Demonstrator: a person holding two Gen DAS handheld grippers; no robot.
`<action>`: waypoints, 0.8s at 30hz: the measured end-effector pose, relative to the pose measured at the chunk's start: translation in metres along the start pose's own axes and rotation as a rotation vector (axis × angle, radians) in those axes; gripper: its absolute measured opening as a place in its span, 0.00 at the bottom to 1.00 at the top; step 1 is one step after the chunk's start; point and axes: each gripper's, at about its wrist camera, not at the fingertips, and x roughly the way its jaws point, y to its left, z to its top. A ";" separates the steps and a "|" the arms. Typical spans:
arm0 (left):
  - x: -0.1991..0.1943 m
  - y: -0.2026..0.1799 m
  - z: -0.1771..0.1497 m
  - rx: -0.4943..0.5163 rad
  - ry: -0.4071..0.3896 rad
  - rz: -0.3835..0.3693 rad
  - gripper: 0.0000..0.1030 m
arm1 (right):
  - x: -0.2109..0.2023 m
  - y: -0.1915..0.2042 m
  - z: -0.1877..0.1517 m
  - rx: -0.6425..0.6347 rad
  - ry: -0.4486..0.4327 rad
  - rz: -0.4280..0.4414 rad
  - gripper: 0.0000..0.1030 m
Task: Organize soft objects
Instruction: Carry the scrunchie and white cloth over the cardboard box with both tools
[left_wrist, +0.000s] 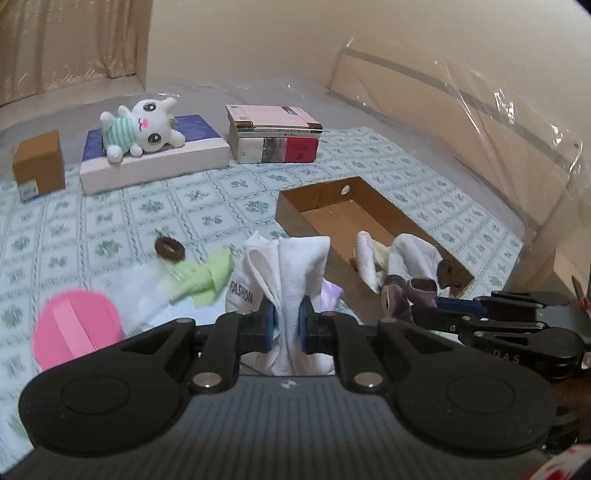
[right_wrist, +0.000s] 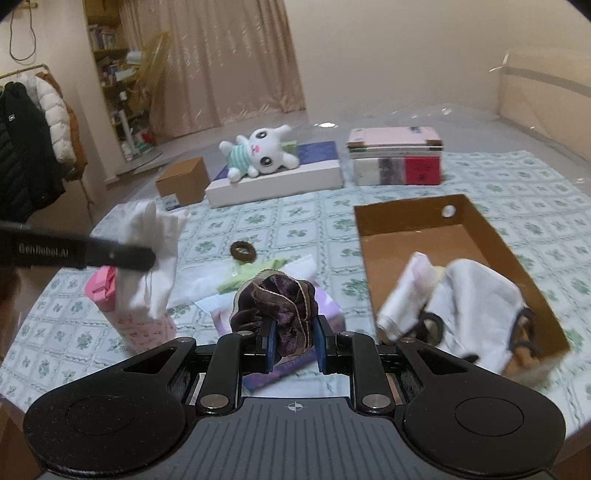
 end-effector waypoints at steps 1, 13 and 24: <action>0.000 -0.002 -0.004 -0.017 -0.004 -0.006 0.11 | -0.005 -0.001 -0.005 0.005 -0.008 -0.013 0.20; 0.004 -0.039 -0.037 -0.088 -0.022 0.003 0.11 | -0.040 -0.031 -0.030 0.037 -0.031 -0.129 0.21; 0.021 -0.072 -0.035 -0.081 -0.025 -0.002 0.11 | -0.054 -0.051 -0.029 0.060 -0.064 -0.197 0.21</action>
